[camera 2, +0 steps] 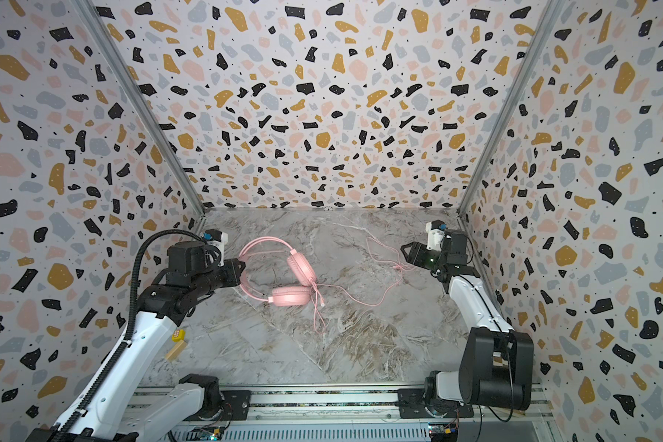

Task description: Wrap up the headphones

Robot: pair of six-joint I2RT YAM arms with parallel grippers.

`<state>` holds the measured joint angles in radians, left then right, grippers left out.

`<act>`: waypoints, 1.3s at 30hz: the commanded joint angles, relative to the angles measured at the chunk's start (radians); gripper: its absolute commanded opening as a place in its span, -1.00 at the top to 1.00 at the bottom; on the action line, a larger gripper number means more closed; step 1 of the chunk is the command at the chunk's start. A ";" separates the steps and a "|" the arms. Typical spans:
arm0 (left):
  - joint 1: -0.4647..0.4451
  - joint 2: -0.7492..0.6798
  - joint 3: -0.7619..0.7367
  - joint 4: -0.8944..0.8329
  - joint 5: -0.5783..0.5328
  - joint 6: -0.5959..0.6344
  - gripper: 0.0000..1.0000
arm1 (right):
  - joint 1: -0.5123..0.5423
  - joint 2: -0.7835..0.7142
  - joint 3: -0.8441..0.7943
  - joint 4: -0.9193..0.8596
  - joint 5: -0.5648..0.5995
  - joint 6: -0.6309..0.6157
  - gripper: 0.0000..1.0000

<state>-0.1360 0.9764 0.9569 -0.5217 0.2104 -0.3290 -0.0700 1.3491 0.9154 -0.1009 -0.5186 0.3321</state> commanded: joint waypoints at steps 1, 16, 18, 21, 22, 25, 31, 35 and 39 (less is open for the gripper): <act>-0.002 -0.016 0.050 0.099 0.006 -0.050 1.00 | 0.047 -0.083 0.025 -0.108 0.091 -0.099 -0.45; -0.002 0.005 0.133 0.112 -0.039 -0.092 1.00 | 0.489 0.107 -0.086 -0.046 0.154 -0.177 -0.41; -0.002 0.008 0.148 0.112 -0.032 -0.096 1.00 | 0.524 0.176 -0.054 -0.031 0.173 -0.199 -0.41; -0.002 0.011 0.160 0.105 -0.028 -0.097 1.00 | 0.546 0.269 -0.002 -0.019 0.208 -0.227 -0.42; -0.002 0.011 0.161 0.102 -0.028 -0.094 1.00 | 0.551 0.292 0.012 -0.018 0.214 -0.238 -0.41; -0.002 0.013 0.161 0.085 -0.041 -0.082 1.00 | 0.579 0.357 0.054 -0.028 0.231 -0.269 -0.40; -0.002 0.015 0.175 0.074 -0.047 -0.077 1.00 | 0.642 0.417 0.087 -0.049 0.297 -0.301 -0.33; -0.001 0.023 0.210 0.066 -0.048 -0.076 1.00 | 0.653 0.421 0.071 -0.035 0.288 -0.301 -0.24; -0.001 0.036 0.251 0.058 -0.045 -0.081 1.00 | 0.653 0.392 0.031 -0.014 0.288 -0.294 0.07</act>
<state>-0.1360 1.0229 1.1477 -0.5381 0.1467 -0.3817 0.5838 1.7775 0.9722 -0.1169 -0.2428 0.0433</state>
